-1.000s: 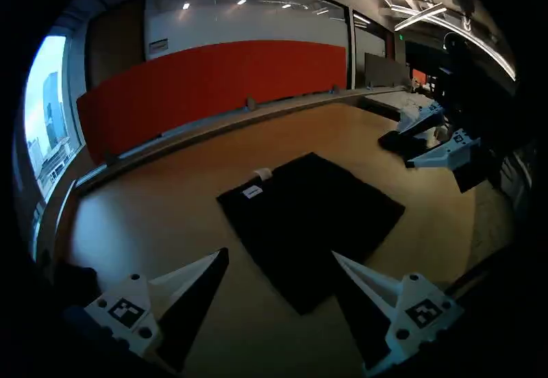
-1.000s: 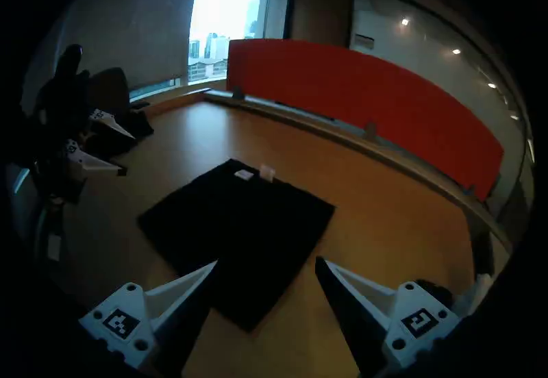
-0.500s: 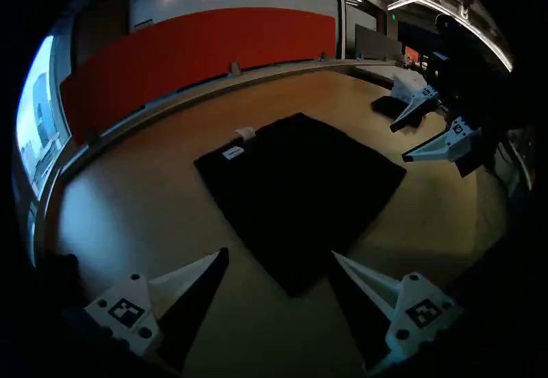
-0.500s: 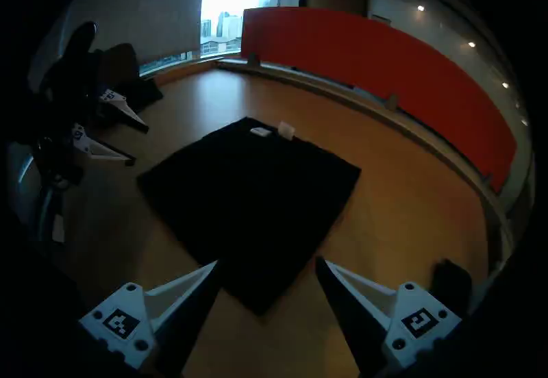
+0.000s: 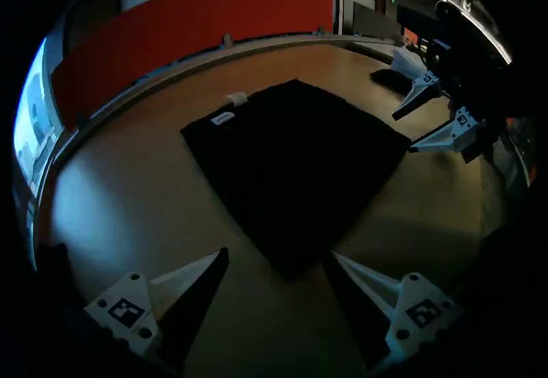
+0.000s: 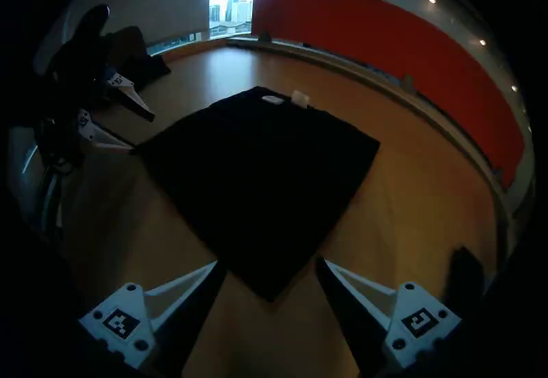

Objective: Fold towel

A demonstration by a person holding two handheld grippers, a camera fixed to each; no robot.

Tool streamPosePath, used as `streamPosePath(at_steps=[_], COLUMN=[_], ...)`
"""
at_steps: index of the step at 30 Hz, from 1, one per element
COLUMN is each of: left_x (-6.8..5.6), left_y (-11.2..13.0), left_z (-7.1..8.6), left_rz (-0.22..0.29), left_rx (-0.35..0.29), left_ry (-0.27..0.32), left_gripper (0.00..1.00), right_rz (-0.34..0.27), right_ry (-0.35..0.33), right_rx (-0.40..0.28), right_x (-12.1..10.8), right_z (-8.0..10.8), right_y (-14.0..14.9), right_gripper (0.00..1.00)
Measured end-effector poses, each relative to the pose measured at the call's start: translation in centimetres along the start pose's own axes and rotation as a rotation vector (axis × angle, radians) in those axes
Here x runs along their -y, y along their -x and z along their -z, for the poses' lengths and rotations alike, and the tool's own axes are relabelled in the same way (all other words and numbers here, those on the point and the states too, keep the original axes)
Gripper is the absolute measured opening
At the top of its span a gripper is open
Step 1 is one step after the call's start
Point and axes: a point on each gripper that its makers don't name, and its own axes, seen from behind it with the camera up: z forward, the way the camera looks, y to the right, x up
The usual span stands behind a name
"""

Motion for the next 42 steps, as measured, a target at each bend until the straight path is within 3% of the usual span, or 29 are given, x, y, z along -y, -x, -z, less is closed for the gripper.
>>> streamPosePath(at_steps=[14,22,30,34,38,42], left_x=[-0.7,-0.8,-1.6,-1.8,-1.9,-2.2], left_y=[0.8,0.9,0.8,0.8,0.8,0.8], left_z=[-1.0,-1.1,-1.1,-1.1,-1.1,-1.1], left_rz=[0.010,0.012,-0.008,-0.010,-0.010,-0.014], left_rx=[0.061,0.079,0.093,0.097,0.102,0.108], left_ry=[0.031,0.032,0.048,0.050,0.053,0.057], left_gripper=[1.00,0.98,0.79,0.75,0.72,0.60], right_rz=[-0.021,-0.043,-0.046,-0.039,-0.036,-0.036], right_ry=[-0.020,-0.037,-0.037,-0.042,-0.046,-0.049], right_rx=[0.043,0.047,0.047,0.048,0.051,0.055], right_x=[0.0,0.0,-0.2,-0.1,0.0,0.0], right_z=[-0.3,-0.4,-0.4,-0.4,-0.4,-0.4], right_y=[1.3,1.5,1.4,1.5,1.5,1.5], right_gripper=[0.97,0.89,0.74,0.60,0.57,0.48])
